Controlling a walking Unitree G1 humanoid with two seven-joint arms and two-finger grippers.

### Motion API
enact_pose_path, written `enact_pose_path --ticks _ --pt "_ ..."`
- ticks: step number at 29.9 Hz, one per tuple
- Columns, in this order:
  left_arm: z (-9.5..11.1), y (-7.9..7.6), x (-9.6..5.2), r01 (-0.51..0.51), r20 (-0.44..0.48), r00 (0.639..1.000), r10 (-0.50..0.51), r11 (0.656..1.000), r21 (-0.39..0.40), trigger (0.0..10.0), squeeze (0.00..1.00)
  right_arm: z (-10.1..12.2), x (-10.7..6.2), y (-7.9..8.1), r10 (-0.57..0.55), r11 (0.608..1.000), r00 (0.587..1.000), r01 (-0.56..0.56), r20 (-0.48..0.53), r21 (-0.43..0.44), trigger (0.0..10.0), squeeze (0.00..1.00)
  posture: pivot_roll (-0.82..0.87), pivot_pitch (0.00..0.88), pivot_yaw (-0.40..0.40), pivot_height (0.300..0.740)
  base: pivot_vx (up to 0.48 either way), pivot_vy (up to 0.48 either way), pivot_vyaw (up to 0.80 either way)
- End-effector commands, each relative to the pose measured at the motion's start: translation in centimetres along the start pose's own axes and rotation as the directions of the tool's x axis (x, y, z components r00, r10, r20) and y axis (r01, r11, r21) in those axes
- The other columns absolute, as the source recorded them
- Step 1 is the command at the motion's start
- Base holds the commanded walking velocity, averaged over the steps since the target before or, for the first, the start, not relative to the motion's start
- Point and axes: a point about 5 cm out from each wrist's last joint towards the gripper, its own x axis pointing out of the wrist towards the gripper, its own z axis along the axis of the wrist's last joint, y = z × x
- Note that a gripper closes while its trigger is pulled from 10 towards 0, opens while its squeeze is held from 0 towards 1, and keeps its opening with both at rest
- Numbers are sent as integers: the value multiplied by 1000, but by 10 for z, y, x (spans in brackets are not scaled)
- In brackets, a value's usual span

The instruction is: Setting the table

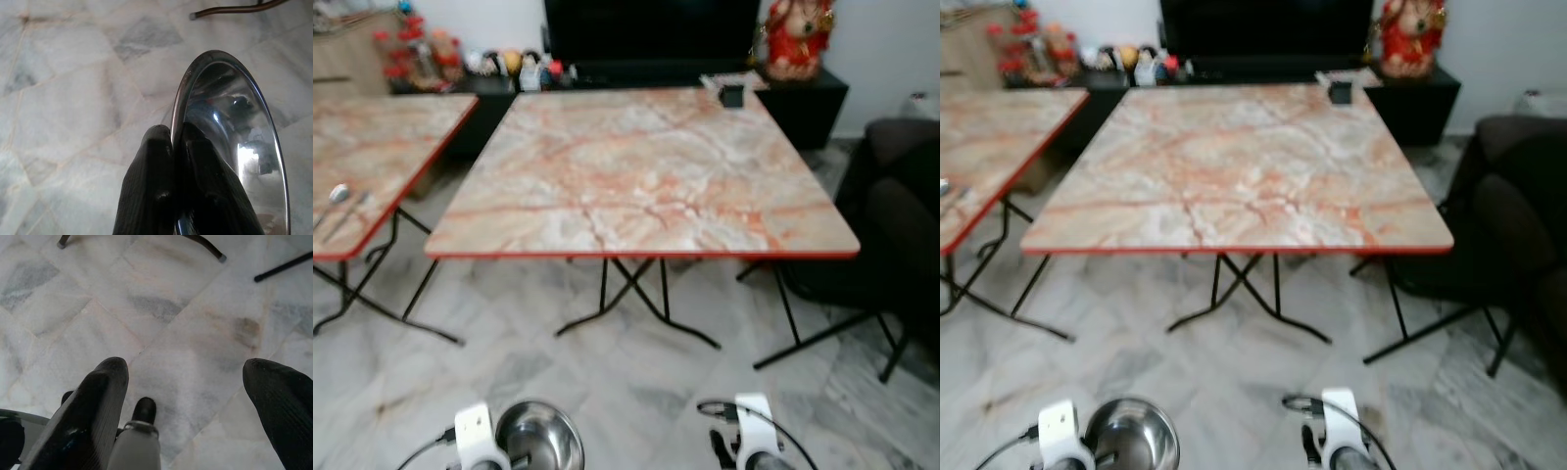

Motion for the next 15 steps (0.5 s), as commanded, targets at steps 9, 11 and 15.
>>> enact_pose_path --ticks 9,11,15 --pt "7 2 1 -10 26 1000 10 1000 -3 10000 0 9 2 6 7 999 999 -8 31 41 10000 0 -21 0 6 731 411 0 -153" --pt "7 2 1 -9 27 1000 9 1000 -3 10000 0 10 2 7 9 999 999 -10 36 35 10000 0 -22 0 7 731 435 0 0" --pt "8 3 2 -10 29 1000 10 1000 -2 10000 0 10 2 7 5 999 999 -6 31 39 10000 0 -20 0 9 731 439 0 0"
